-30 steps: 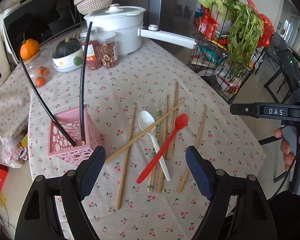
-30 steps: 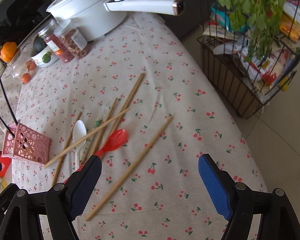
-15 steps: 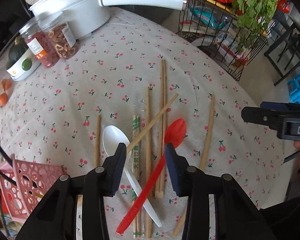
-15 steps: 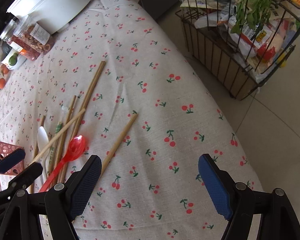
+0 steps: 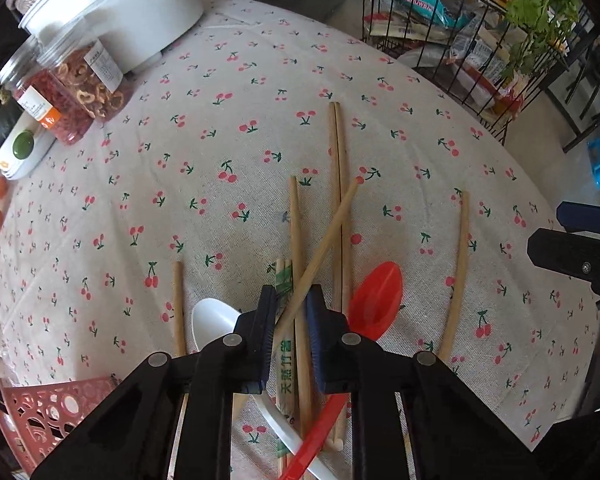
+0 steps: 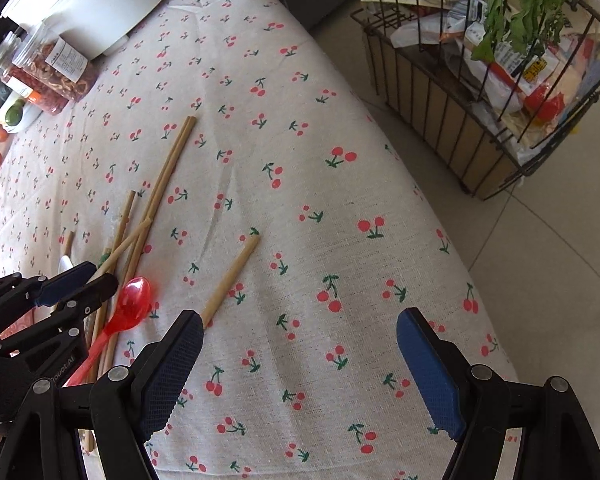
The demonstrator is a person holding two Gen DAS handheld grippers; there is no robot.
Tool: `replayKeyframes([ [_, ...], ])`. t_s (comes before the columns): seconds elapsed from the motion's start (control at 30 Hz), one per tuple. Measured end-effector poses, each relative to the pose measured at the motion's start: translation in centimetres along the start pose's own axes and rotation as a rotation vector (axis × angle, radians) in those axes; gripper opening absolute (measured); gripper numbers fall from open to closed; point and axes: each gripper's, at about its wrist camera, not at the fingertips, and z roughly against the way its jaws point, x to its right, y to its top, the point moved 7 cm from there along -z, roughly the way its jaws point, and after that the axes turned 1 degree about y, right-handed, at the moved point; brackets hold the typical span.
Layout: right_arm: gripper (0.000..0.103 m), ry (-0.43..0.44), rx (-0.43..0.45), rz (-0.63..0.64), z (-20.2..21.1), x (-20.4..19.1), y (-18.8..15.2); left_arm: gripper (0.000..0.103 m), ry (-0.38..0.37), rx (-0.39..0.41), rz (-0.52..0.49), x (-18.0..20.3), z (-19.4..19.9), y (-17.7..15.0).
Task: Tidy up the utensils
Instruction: 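Grasp a wooden chopstick with the left tool while the right tool grasps another wooden chopstick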
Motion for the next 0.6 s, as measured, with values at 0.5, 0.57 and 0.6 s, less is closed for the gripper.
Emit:
replayKeyframes([
  [0.5,0.084,-0.038,-0.021,-0.003,-1.1,-1.1,-0.8,0.006,-0.078,0.231,0.064,-1.2,11.4,-4.6],
  [0.57,0.084,-0.039,-0.027,-0.001,-1.6,-1.5,-0.9,0.006,-0.079,0.262,0.059,-1.5,13.0,-5.9],
  [0.6,0.084,-0.033,-0.032,-0.005,-1.9,-1.7,-0.9,0.006,-0.080,0.275,0.061,-1.7,13.7,-6.5],
])
